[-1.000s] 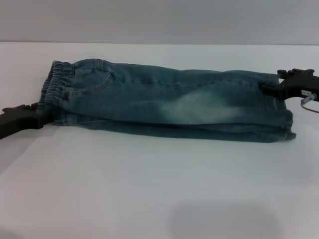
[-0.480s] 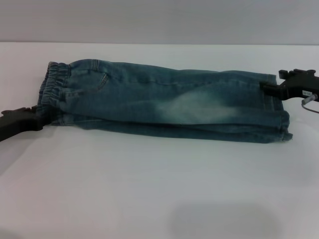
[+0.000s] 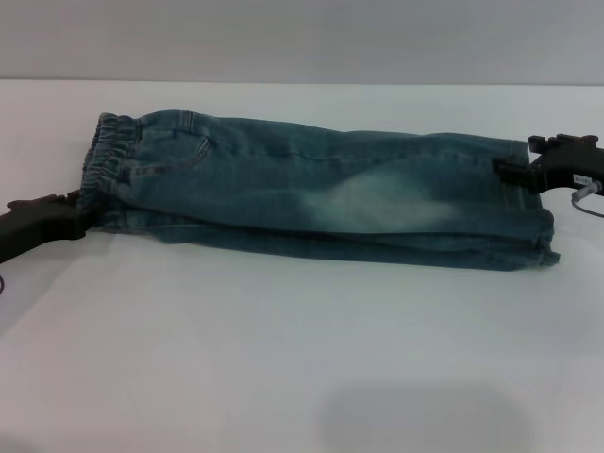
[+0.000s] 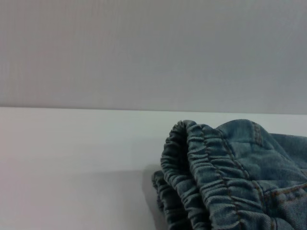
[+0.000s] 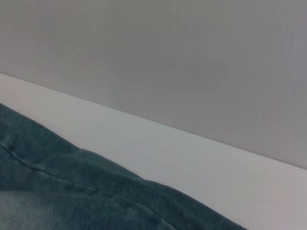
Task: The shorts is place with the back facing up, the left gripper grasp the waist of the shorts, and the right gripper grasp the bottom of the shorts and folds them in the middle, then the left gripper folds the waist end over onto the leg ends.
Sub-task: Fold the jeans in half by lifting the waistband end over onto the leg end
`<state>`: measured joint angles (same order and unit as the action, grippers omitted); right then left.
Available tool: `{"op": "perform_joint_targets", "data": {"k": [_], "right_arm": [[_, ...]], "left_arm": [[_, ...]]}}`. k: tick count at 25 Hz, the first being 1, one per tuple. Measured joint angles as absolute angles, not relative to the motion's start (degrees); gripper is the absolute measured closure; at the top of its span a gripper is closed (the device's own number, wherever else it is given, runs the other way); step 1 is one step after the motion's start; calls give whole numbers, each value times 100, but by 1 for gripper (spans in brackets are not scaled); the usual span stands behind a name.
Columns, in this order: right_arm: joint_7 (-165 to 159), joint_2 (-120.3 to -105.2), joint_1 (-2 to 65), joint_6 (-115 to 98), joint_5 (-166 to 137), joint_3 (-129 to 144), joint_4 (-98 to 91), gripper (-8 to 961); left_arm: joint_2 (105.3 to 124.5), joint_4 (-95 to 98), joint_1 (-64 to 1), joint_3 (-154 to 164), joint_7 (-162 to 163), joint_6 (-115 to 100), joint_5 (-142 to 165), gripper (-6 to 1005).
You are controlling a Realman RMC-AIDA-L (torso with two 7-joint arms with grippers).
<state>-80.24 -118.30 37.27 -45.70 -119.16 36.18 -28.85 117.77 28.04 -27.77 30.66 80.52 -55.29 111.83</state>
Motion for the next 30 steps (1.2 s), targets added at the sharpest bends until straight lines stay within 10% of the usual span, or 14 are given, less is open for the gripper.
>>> {"op": "perform_joint_targets", "data": {"k": [30], "right_arm": [[-7928, -11865, 3931, -3967, -11803, 3666, -2582, 301]], "left_arm": [[11754, 3177, -2827, 3025, 8475, -7018, 10758, 910]]}}
